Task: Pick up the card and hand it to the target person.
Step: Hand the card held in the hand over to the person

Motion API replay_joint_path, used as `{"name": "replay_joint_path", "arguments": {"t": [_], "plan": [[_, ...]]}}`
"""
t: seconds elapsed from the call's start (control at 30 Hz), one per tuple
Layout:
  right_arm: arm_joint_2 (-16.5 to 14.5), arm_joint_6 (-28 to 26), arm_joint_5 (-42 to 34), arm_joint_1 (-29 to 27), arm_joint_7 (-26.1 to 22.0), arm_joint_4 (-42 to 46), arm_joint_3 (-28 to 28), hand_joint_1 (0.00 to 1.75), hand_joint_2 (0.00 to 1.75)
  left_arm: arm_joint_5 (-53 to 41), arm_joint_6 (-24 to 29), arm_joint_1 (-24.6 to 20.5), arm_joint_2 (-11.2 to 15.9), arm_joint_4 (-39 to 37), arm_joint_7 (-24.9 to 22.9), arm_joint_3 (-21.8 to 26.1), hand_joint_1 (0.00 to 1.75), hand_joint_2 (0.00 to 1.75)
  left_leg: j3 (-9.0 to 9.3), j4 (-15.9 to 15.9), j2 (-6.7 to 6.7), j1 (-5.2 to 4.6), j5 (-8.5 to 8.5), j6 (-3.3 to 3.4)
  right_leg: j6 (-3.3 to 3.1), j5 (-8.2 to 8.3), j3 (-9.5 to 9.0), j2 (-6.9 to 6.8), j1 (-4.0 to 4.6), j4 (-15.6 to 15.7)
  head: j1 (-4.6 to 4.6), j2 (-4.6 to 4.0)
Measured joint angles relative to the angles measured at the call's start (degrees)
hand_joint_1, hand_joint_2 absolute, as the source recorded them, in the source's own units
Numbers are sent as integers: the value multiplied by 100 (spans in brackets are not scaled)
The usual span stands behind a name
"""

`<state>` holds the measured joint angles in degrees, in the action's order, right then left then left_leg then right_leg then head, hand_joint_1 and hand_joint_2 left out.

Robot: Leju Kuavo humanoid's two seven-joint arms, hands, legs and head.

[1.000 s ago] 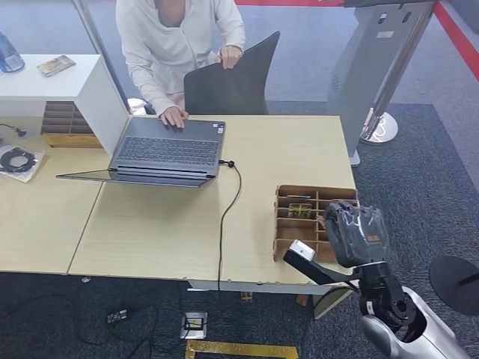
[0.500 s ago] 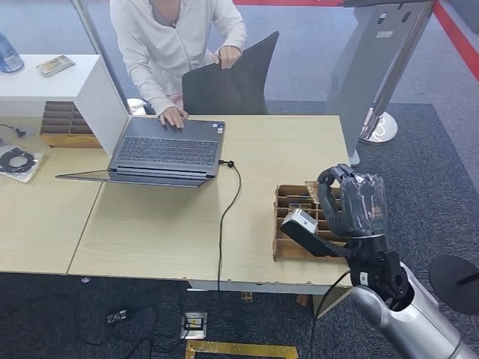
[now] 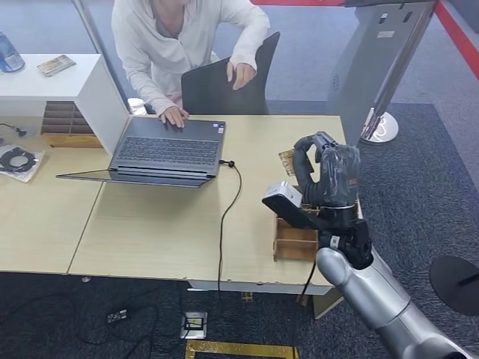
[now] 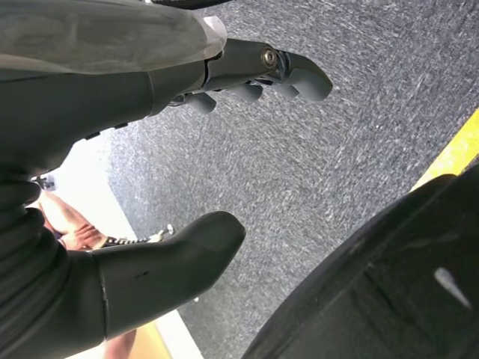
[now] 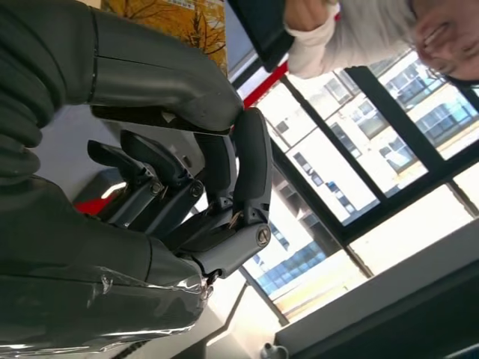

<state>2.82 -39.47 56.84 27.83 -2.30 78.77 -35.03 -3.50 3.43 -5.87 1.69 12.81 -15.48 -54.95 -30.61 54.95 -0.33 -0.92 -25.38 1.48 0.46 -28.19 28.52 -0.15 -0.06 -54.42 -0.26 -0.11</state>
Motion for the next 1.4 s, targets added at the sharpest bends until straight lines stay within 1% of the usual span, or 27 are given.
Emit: {"name": "replay_joint_path", "arguments": {"t": [0.13, 0.23, 0.33, 0.43, 0.57, 0.7, 1.07, 1.2, 1.4], "plan": [[-589, -1, -122, 88, -691, -583, 384, 175, 175, 11, -11, -3, 3, -1, -17, -4, 0, 175, 0, 0, 0, 3, 0, -1, 0, 0, 0, 0, 3, -1, -1, 0], [-984, -7, -141, 102, -1073, -921, 682, 175, 175, 46, -13, -4, 3, 0, -28, -4, 0, 175, 0, 0, 0, 3, 0, -1, -1, 0, 1, 0, 3, -1, -1, 0], [-1316, -13, -219, 118, -1407, -1209, 976, 175, 175, 103, 13, -4, -5, -1, -39, -4, 0, 175, -1, 0, 0, 3, 0, -1, -1, 0, 1, 0, 2, -1, -1, 1], [-1560, -16, -339, 157, -1593, -1462, 1199, 175, 175, 142, 19, -3, -12, -1, -70, -4, 0, 175, -1, 0, 0, 3, 0, -1, -1, 0, 1, 0, 2, 0, 2, 1], [-1791, -18, -451, 211, -1667, -1729, 1377, 175, 175, 186, 20, -3, -12, -2, -124, -4, 0, 175, -1, 0, 1, 2, 0, -1, 0, 0, 1, 0, 1, 0, 3, 1], [-1953, -20, -497, 230, -1697, -1889, 1499, 175, 175, 249, 68, 3, -12, -1, -139, -4, 0, 175, -1, 1, 0, 2, 0, -1, 0, 0, 1, 0, 1, 0, 3, 1], [-2154, -36, -533, 290, -1702, -2105, 1694, 174, 175, 293, 125, 8, -43, 0, -100, -4, 0, 175, -1, 1, 1, 3, 0, -1, 0, 0, 2, 1, 1, 0, 1, 0], [-2191, -36, -566, 319, -1681, -2157, 1701, 0, 175, 293, 67, 4, -51, -2, -101, -4, 0, 175, -1, 1, 1, 3, 0, -1, 0, 0, 1, 1, 1, 0, 2, 0], [-2214, -36, -981, 583, -1385, -2449, 1455, 0, 175, 293, -32, -12, -53, -2, -128, -4, 0, 175, -1, 1, 1, 3, 0, -1, -1, 0, 1, 1, 2, 0, 3, 0]]}}
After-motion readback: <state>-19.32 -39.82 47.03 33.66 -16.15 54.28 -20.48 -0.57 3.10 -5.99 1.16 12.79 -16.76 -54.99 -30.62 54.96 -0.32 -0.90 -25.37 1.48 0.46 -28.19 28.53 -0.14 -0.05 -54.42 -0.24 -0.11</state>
